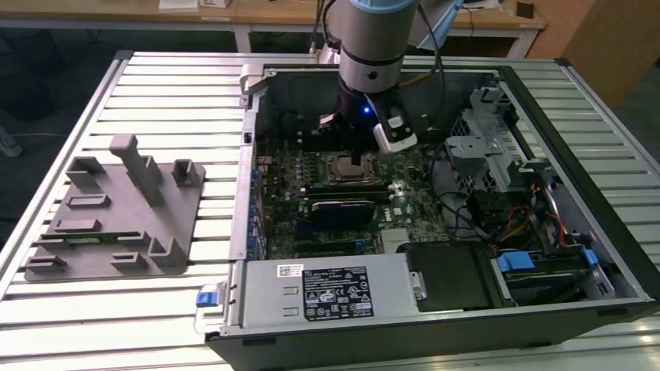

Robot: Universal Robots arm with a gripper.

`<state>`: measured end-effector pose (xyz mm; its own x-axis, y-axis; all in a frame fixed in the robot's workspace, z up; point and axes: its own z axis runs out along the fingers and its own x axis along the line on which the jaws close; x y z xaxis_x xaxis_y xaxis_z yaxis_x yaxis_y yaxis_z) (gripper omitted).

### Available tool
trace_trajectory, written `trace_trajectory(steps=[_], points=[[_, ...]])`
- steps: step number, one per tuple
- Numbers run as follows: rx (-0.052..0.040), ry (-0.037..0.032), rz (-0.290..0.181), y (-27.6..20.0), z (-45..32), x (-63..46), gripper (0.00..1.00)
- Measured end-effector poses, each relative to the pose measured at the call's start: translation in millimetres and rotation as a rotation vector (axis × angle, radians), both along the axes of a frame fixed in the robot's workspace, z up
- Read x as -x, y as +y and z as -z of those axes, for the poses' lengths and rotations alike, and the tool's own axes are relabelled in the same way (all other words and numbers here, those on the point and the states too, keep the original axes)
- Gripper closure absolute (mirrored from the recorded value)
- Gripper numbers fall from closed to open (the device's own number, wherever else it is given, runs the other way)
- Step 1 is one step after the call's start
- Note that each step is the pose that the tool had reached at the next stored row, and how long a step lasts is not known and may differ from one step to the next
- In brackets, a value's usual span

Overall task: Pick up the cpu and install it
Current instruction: 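Install the second cpu locking lever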

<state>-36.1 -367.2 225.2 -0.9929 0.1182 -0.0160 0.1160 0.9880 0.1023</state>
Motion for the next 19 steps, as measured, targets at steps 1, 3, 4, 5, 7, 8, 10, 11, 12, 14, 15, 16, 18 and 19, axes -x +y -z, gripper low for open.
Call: trace_trajectory(steps=[1, 3, 4, 5, 7, 8, 10, 11, 12, 14, 15, 16, 18, 19], points=[[0.0031, 0.0001, 0.0, 1.2, 0.0, -0.1, 0.89], [0.0124, 0.0003, 0.0, 3.3, 0.0, -0.2, 0.89], [0.0163, 0.0003, 0.0, 4.2, 0.1, -0.2, 0.89], [0.0183, 0.0004, 0.0, 4.8, 0.1, -0.2, 0.89], [0.0183, 0.0003, 0.0, 5.3, 0.2, -0.3, 0.89], [0.0184, 0.0003, 0.0, 5.4, 0.1, -0.2, 0.89], [0.0184, 0.0003, 0.0, 5.6, 0.2, -0.2, 0.89], [0.0184, 0.0003, 0.0, 5.7, 0.2, -0.2, 0.89], [0.0183, 0.0003, 0.0, 5.7, 0.2, -0.2, 0.89], [0.0187, 0.0005, 0.0, 5.8, -0.5, -0.2, 0.89], [0.0185, 0.0004, 0.0, 5.8, -1.1, -0.2, 0.89], [0.0184, 0.0003, 0.0, 5.9, -1.9, -0.2, 0.89], [0.0184, 0.0003, 0.0, 6.0, -3.7, -0.2, 0.89], [0.0183, 0.0003, 0.0, 6.1, -4.5, -0.2, 0.89]])
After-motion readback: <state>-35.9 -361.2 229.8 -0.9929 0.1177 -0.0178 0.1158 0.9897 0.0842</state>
